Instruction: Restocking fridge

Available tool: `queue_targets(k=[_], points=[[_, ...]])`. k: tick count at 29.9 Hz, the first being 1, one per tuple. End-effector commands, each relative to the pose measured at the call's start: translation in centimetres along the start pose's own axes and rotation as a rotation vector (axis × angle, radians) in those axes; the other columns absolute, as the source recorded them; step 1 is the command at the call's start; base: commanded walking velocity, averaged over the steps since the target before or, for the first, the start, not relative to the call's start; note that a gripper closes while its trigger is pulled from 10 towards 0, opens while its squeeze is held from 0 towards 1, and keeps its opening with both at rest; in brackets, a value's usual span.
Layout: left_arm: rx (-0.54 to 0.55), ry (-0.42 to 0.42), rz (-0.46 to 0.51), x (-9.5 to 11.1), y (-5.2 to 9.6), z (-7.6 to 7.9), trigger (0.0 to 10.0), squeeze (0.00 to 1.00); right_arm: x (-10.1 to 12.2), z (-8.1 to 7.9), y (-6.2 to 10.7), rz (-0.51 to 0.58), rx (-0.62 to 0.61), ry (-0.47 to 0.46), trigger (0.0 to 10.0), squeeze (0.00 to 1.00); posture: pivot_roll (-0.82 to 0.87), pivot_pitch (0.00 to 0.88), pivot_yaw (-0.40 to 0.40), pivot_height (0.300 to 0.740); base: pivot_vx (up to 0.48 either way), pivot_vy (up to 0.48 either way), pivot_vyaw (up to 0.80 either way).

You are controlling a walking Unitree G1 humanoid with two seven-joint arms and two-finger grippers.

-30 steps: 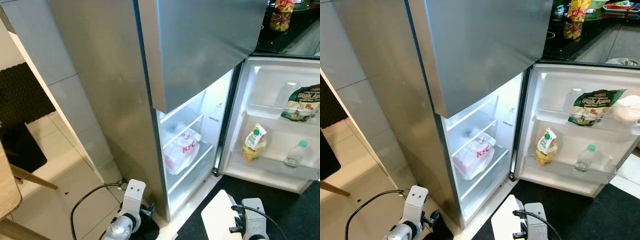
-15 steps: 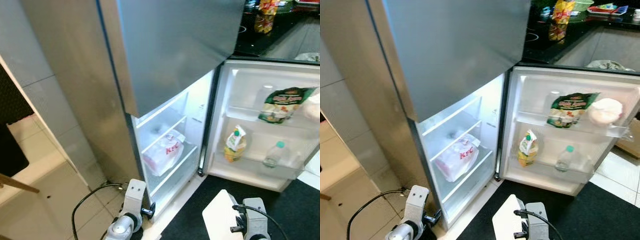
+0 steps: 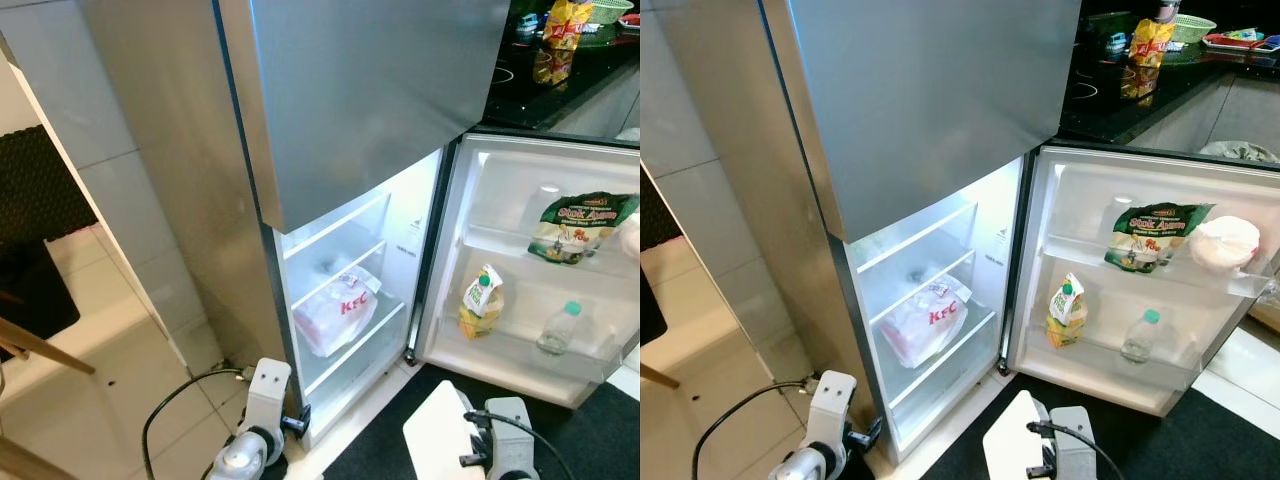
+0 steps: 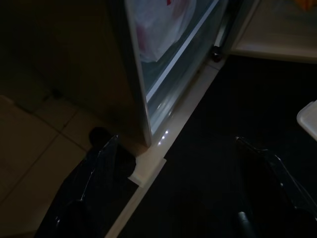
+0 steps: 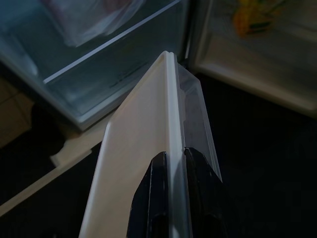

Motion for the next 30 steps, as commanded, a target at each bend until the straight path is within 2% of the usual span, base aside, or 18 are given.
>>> queue_targets(k=[1, 23, 30], points=[[0.027, 0.022, 0.007, -0.02, 0.11, -0.44, 10.0, 0.00, 0.37, 0.13, -0.07, 0.014, -0.007, -0.018, 10.0, 0.00, -0.08, 0.024, 0.034, 0.740, 0.000, 0.000, 0.00], [0.030, 0.001, 0.026, 0.27, 0.17, -0.60, 10.0, 0.00, 0.46, 0.06, -0.12, 0.013, -0.001, -0.013, 10.0, 0.00, -0.07, 0.031, 0.032, 0.740, 0.000, 0.000, 0.00], [0.024, -0.017, 0.029, 0.24, 0.13, -0.30, 10.0, 0.00, 0.51, 0.08, -0.13, 0.015, 0.000, -0.014, 10.0, 0.00, -0.07, 0.036, 0.028, 0.740, 0.000, -0.418, 0.00]])
Point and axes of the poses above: a point about 5 cm out from each wrist's last joint towards the gripper, its own y axis pointing back from the gripper into the wrist, its own x axis along the axis of the wrist's last joint, z = x × y, the point moved 3 cm from there along -y, pointing out of the wrist towards the gripper, and after that the axes turned 15 degrees about y, right-handed, at the moved point
